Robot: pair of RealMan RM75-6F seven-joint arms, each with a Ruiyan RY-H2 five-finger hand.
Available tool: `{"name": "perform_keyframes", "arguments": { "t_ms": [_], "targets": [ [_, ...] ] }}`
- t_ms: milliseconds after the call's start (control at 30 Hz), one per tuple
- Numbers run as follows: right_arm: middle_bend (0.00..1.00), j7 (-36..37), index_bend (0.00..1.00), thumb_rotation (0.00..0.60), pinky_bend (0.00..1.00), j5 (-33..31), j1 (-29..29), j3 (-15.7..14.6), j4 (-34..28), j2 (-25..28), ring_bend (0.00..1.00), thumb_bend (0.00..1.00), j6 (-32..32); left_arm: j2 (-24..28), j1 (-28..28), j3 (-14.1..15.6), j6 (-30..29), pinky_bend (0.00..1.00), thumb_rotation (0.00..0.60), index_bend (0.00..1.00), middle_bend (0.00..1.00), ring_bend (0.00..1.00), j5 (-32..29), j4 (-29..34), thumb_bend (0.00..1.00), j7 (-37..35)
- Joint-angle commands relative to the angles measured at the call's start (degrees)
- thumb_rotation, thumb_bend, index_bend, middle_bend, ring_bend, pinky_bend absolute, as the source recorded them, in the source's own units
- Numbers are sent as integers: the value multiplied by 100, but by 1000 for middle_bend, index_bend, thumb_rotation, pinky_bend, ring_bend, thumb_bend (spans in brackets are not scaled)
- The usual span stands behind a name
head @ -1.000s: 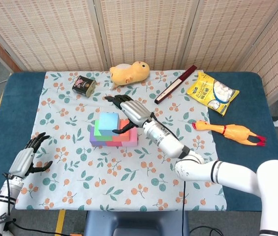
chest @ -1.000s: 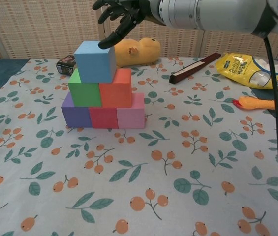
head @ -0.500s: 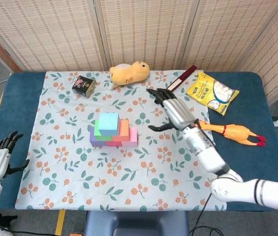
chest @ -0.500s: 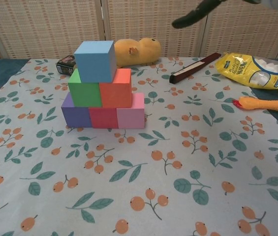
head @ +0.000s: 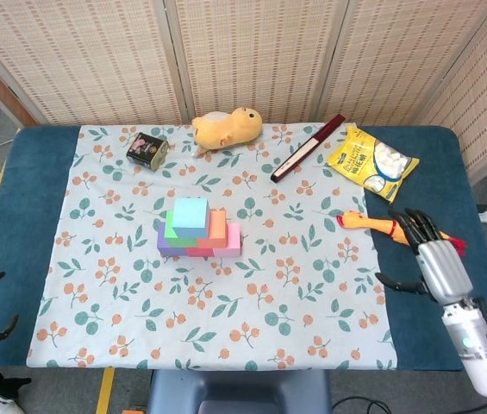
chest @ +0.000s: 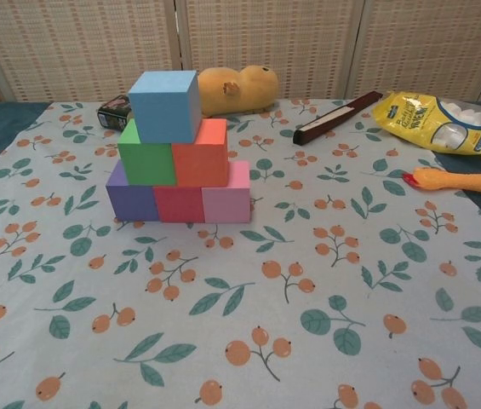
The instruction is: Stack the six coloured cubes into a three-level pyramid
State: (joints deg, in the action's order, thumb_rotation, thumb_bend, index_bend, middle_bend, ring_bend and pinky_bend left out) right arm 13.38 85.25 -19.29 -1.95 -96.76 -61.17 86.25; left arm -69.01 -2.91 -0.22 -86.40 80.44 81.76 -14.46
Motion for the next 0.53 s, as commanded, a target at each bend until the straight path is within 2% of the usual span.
{"name": "perform_keyframes", "arguments": {
  "t_ms": [33,200,533],
  "targets": [
    [110,493,0,515,0,465,622,-331,598,-300,0,23,601,-60,167,108,-204,26,600,171,0,0,151,74,311,103],
    [110,591,0,515,0,574,929,-340,848,-445,0,25,831,-68,267,180,-289,26,600,172,0,0,312,201,311,195],
    [110,531,0,515,0,801,1048,-263,757,-425,0,25,749,-32,201,161,-102,26,600,170,0,0,438,415,311,264]
  ]
}}
